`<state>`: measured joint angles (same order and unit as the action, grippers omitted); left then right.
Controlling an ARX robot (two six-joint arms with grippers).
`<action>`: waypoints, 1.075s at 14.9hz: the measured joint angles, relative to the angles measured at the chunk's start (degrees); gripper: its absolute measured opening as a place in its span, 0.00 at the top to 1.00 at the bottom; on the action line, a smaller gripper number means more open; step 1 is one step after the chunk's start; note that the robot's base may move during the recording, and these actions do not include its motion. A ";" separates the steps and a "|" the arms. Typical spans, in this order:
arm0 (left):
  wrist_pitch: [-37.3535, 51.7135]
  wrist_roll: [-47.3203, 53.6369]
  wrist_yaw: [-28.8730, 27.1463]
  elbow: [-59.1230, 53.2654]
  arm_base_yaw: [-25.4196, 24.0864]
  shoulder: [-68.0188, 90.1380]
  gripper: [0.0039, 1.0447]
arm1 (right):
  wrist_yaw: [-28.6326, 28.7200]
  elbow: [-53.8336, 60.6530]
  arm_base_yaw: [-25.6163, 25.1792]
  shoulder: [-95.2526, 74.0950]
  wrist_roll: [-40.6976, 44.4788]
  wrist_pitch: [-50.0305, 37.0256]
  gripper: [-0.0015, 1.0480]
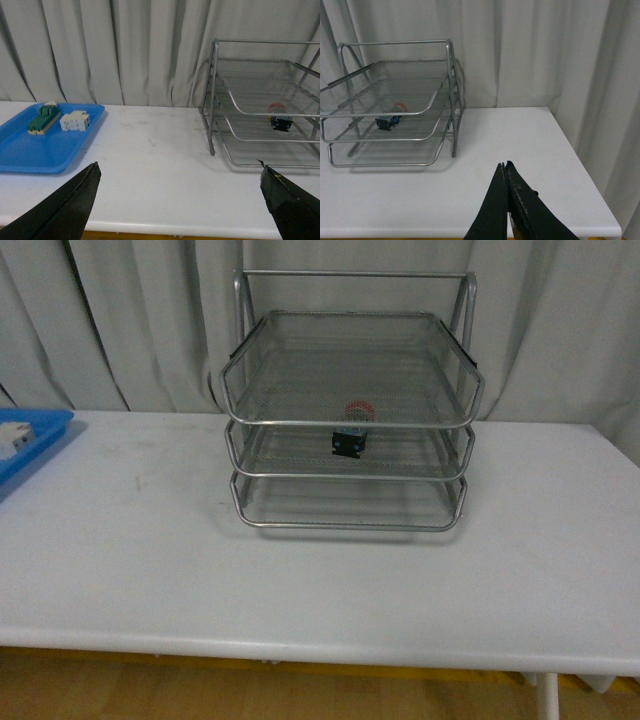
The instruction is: Place button on rack with both arms
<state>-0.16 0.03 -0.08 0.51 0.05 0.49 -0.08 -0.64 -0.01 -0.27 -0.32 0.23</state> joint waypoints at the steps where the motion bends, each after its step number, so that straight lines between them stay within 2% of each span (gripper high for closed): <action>1: -0.04 0.00 0.07 0.00 0.00 0.00 0.06 | 0.02 0.00 0.00 0.02 0.00 -0.04 0.98; 4: 0.00 0.00 0.07 0.00 0.00 0.00 0.06 | 0.04 0.00 0.00 0.04 0.09 -0.02 0.95; 11: 0.00 0.00 0.07 0.00 0.00 0.00 0.06 | 0.04 0.00 0.00 0.04 0.11 -0.02 0.12; 12: 0.00 0.00 0.07 0.00 0.00 0.00 0.06 | 0.04 0.00 0.00 0.04 0.09 -0.02 0.04; 13: 0.00 0.00 0.07 0.00 0.00 0.00 0.06 | 0.04 0.00 0.00 0.04 0.13 -0.02 0.07; 16: 0.00 0.00 0.07 0.00 0.00 0.00 0.06 | 0.04 0.00 0.00 0.04 0.13 -0.02 0.06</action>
<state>-0.16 0.03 -0.01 0.51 0.05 0.49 -0.03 -0.64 -0.01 -0.23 -0.19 0.21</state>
